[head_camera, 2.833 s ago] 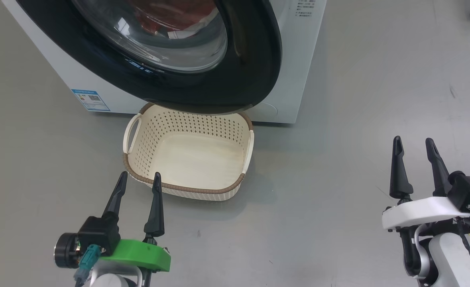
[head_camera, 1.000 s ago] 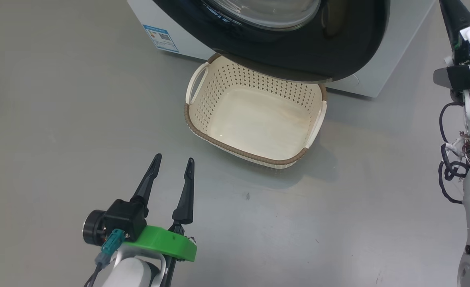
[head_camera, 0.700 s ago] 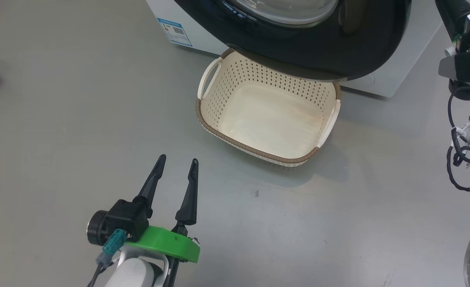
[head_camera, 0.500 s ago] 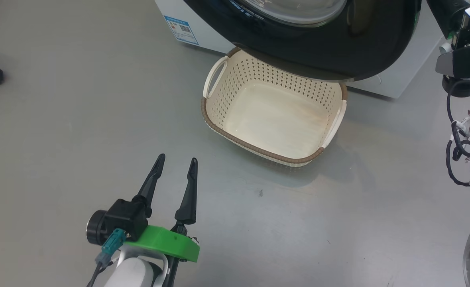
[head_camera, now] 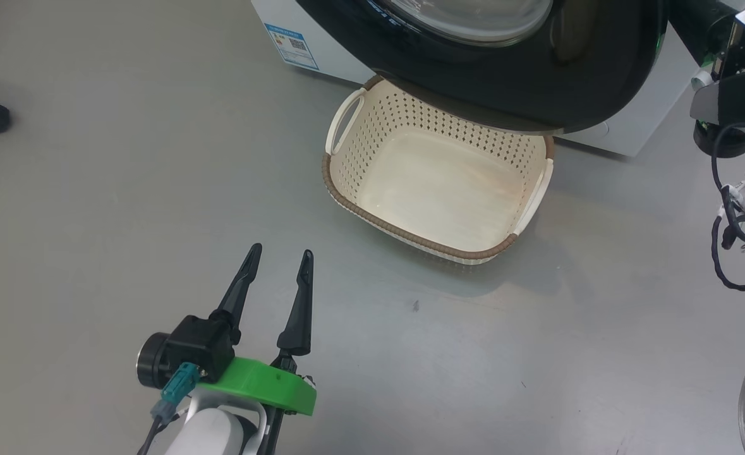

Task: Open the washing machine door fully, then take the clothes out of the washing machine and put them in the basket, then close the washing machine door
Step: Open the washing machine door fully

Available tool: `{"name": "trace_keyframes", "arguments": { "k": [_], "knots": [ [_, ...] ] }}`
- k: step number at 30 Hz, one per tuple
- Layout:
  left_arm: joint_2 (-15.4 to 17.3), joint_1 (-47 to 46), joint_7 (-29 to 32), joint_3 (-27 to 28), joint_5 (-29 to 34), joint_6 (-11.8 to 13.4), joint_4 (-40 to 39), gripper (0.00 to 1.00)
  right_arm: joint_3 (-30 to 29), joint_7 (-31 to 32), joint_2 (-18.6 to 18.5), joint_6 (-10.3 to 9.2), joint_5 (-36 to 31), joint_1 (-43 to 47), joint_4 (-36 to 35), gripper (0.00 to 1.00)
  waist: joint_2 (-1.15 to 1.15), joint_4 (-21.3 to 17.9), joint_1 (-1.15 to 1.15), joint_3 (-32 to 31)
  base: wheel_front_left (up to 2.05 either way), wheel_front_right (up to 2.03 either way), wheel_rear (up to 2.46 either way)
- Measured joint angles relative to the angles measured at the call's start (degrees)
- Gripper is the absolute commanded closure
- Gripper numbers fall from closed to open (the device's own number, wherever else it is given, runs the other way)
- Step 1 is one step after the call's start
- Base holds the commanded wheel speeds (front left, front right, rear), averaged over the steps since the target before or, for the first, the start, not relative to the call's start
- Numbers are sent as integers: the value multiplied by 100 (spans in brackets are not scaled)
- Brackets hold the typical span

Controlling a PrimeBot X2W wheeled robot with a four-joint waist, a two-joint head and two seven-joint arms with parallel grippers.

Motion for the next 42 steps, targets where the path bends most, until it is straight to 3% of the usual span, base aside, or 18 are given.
{"name": "trace_keyframes", "arguments": {
  "k": [8,28,42],
  "knots": [
    [0,-4,0,22,11,1,49,0,78,240,23,14,100,37,205,100,0,-28,0,-96,0,0,0],
    [0,24,-1,146,165,45,266,0,516,635,488,456,265,704,591,100,0,-209,0,-668,0,0,0],
    [3,298,0,290,331,46,402,0,896,937,649,573,464,1278,714,100,0,-293,0,-1229,0,0,0]
  ]
}}
